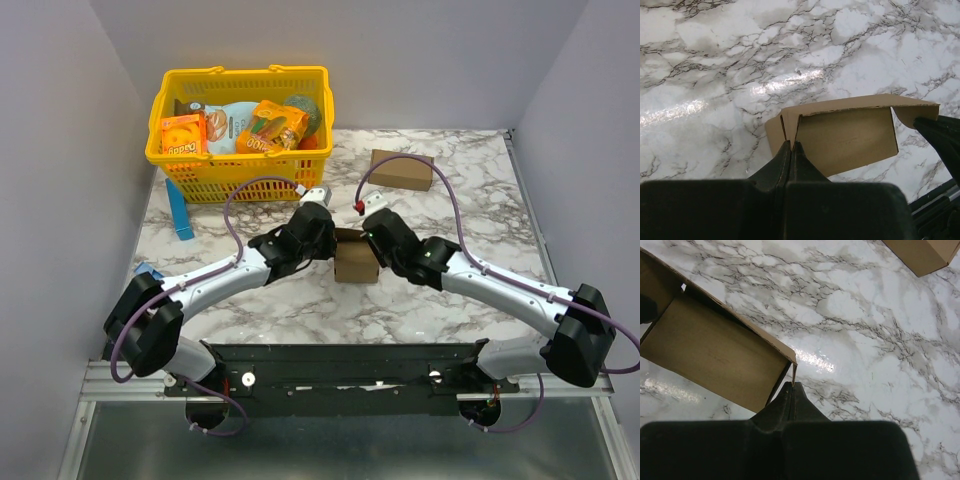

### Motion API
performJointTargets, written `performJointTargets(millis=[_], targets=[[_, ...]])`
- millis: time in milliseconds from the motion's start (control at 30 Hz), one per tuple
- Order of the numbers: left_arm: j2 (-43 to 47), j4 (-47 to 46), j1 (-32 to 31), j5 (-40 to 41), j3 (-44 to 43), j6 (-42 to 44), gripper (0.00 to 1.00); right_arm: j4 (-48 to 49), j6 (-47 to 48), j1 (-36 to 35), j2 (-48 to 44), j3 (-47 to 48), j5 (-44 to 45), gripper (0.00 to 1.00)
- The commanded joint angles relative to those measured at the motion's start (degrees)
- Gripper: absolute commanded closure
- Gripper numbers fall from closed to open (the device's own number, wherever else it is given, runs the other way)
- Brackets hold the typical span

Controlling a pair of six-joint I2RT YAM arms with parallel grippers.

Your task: Fold the paper box

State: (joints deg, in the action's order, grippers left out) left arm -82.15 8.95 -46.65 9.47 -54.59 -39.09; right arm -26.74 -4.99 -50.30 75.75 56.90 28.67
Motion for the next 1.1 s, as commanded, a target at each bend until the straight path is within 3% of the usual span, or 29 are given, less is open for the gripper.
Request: performJointTargets(millis=[0, 567, 1067], targets=[[-1.4, -2.3, -1.9, -1.4, 1.7, -2.4, 1.0, 1.2, -1.4, -1.1, -0.6, -1.4, -0.6, 0.99], [-3.1, 3.5, -8.5, 8.5, 2.5, -0.6, 1.0, 0.6, -2.0, -1.1, -1.2, -1.7, 0.2, 0.99], [-3.6, 1.9, -10.5, 9.4, 5.5, -2.4, 1.0, -3.8, -6.8, -1.1, -0.7, 2.6, -2.7, 0.99]])
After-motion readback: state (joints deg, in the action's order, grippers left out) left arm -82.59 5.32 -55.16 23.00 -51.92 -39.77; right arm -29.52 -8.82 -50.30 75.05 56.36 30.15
